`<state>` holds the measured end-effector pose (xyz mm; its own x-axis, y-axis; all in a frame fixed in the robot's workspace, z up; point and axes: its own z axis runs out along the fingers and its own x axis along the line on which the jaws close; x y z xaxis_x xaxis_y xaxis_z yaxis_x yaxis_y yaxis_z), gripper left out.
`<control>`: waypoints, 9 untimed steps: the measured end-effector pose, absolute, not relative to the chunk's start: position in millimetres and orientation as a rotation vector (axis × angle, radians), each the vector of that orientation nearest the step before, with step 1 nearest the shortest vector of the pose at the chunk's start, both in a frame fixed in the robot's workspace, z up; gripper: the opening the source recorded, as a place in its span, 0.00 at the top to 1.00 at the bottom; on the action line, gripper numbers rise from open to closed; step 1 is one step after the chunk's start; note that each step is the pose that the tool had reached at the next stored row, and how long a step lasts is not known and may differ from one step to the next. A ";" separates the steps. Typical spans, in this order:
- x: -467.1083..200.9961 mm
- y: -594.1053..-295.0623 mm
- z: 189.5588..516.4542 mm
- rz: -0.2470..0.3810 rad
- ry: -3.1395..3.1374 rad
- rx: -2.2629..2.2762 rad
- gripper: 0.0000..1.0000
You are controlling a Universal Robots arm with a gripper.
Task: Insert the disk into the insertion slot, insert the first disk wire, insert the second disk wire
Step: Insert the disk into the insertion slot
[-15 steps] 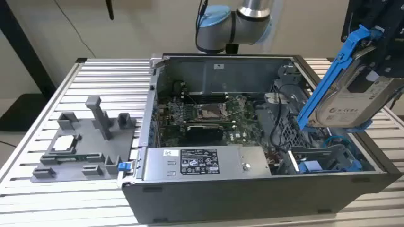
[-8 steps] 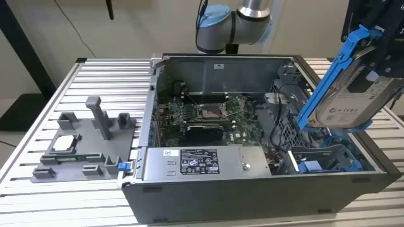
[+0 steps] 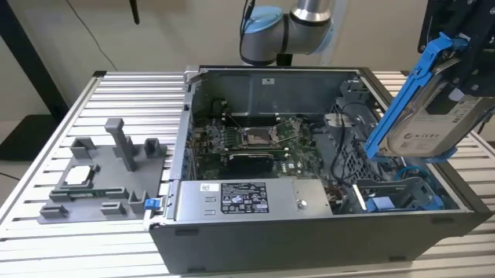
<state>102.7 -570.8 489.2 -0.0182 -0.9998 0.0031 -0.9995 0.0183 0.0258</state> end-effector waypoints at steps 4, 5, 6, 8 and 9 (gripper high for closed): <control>102.7 -570.8 481.1 0.008 -2.241 2.201 1.00; 102.7 -570.8 480.1 0.009 -2.242 2.202 1.00; 102.7 -570.8 479.6 0.010 -2.243 2.202 1.00; 102.7 -570.8 479.7 0.011 -2.242 2.202 1.00; 102.7 -570.8 479.7 0.011 -2.242 2.202 1.00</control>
